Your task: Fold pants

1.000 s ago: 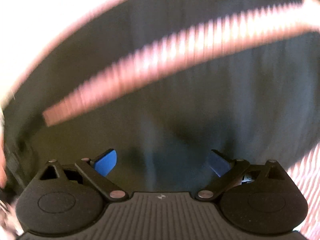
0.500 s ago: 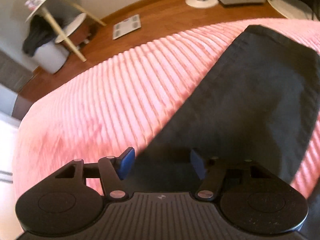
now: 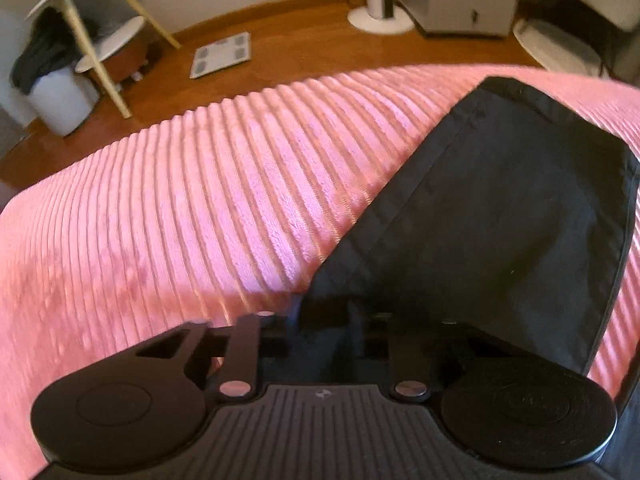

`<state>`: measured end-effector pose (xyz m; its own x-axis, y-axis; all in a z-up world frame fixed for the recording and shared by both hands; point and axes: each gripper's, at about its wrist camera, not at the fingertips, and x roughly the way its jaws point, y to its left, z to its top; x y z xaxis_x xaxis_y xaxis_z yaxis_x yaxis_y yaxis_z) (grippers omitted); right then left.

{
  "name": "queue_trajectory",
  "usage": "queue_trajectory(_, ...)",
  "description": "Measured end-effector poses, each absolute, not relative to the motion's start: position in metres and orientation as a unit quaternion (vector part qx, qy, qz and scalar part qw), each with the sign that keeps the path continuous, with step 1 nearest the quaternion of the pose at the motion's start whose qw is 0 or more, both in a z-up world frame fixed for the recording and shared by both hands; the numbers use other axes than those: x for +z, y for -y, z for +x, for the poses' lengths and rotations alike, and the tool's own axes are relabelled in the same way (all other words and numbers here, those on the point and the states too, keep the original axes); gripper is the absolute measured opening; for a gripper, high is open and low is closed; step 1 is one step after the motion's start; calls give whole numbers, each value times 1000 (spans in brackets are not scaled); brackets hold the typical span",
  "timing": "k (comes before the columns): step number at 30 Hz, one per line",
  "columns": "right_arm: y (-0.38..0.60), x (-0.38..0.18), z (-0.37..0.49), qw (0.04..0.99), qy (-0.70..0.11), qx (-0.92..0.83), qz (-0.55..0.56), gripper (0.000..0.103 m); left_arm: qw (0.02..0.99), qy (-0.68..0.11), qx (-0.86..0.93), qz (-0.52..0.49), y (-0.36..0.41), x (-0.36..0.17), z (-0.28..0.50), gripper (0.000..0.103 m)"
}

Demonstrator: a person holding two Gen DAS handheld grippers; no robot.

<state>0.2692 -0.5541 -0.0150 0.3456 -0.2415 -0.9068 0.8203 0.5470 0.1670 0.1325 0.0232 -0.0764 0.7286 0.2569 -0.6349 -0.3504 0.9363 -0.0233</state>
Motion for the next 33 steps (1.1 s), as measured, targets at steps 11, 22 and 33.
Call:
queue_trajectory(11, 494, 29, 54, 840, -273, -286, 371, 1, 929, -320, 166, -80, -25, -78, 132, 103)
queue_trajectory(22, 500, -56, -16, 802, -220, -246, 497, 28, 935, -313, 120, -118, -25, -34, 126, 103)
queue_trajectory(33, 504, -76, -15, 818, -179, -205, 507, 39, 891, -365, -83, -255, 44, 15, 279, 103)
